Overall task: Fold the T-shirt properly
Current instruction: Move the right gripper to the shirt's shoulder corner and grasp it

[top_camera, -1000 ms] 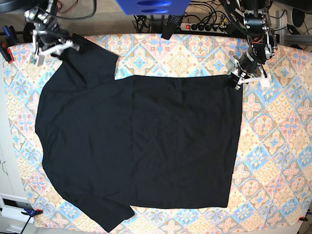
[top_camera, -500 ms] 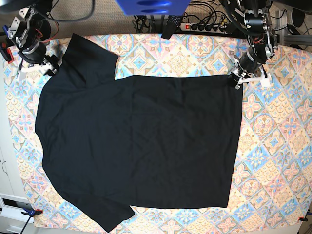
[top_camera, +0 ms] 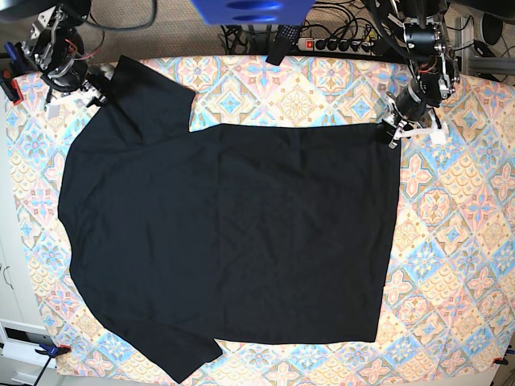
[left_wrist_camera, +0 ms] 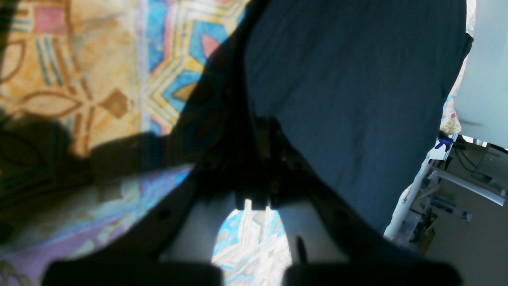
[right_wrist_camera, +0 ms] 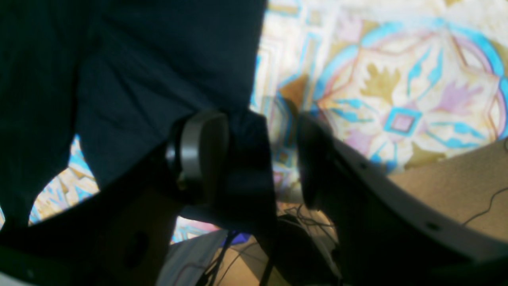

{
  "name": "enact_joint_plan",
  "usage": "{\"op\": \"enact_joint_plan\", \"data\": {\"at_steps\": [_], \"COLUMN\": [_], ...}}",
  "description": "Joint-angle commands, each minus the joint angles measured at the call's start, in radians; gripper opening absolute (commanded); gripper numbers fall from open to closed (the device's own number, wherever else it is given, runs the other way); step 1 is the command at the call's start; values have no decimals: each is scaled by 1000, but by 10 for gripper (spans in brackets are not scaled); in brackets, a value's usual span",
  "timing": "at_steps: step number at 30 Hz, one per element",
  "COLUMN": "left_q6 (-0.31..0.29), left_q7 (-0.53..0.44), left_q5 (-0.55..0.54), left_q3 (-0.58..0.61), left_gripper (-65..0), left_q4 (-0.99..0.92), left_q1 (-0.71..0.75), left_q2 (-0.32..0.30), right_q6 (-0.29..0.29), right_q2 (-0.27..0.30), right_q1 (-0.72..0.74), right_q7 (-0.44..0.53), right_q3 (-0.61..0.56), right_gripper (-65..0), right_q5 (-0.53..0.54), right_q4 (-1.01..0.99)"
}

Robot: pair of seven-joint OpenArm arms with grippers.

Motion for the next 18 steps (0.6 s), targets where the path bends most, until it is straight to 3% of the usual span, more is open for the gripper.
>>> {"op": "enact_joint_plan", "data": {"at_steps": [1, 10, 18], "left_q6": [1, 1, 1], "left_q7": [16, 16, 15], "left_q5": [2, 2, 2], "left_q3": [-2, -2, -3], "left_gripper": [-650, -650, -650], "left_q4": [9, 9, 9], "left_q1": [0, 1, 4], "left_q2": [-3, -3, -8], "right_q6": [10, 10, 12], "right_q2": [12, 9, 7], "right_q1": [1, 64, 78], "right_q7": [7, 15, 15], "right_q3": [0, -124, -141], "right_gripper": [-336, -338, -340], "right_q5": [13, 13, 13], "right_q4": [14, 12, -15]}}
